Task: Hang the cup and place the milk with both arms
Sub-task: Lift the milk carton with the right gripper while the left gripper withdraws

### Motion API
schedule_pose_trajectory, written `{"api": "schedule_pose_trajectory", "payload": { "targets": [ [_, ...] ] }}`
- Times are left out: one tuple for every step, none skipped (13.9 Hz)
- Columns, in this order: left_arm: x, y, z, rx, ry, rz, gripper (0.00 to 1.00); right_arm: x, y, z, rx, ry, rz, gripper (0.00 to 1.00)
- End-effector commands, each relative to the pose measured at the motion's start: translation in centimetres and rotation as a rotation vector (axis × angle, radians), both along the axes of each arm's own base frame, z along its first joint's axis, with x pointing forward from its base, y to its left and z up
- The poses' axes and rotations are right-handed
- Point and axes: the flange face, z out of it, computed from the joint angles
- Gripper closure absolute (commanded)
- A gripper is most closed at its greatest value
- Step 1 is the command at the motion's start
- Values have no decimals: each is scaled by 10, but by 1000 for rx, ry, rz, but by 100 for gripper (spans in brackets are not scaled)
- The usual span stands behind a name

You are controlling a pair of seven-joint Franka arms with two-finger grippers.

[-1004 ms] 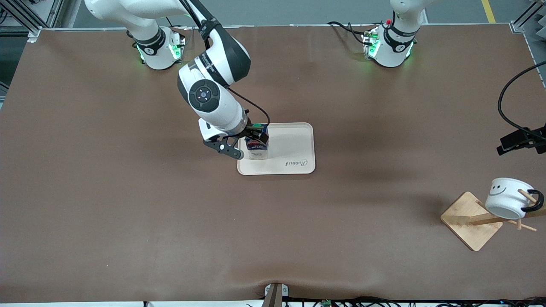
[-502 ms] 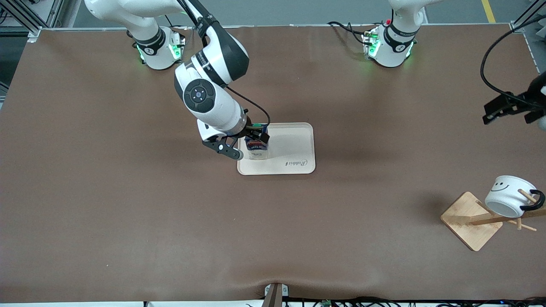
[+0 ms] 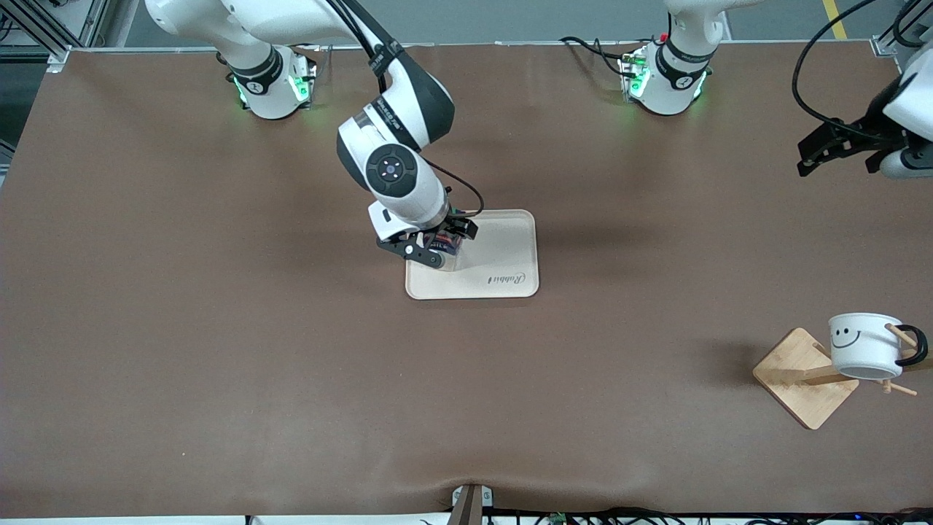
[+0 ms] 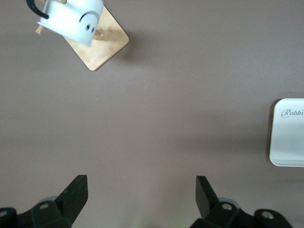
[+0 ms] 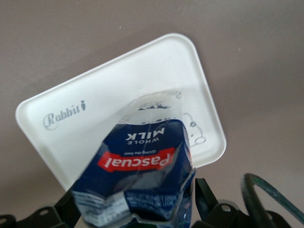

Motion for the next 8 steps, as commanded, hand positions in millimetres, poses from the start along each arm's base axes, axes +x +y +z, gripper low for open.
{"api": "schedule_pose_trajectory", "payload": {
  "targets": [
    [-21, -2, 9, -7, -16, 12, 0, 11, -6, 6, -22, -19, 16, 94],
    [-22, -1, 8, -7, -8, 14, 0, 12, -8, 6, -20, -17, 13, 100],
    [-20, 2, 7, -8, -7, 18, 0, 15, -10, 7, -18, -18, 8, 100],
    [-18, 1, 11, -10, -14, 16, 0, 15, -12, 10, -17, -15, 6, 100],
    [-17, 1, 12, -10, -19, 14, 0, 19, -22, 14, -30, 10, -5, 100],
    [-17, 1, 11, -10, -16, 14, 0, 24, -30, 25, -43, 36, -8, 100],
    [-17, 1, 11, -10, -16, 11, 0, 30, -39, 43, -47, 70, -20, 100],
    [-18, 0, 11, -11, -13, 8, 0, 42, -55, 61, -39, 111, -46, 100]
  ]
}}
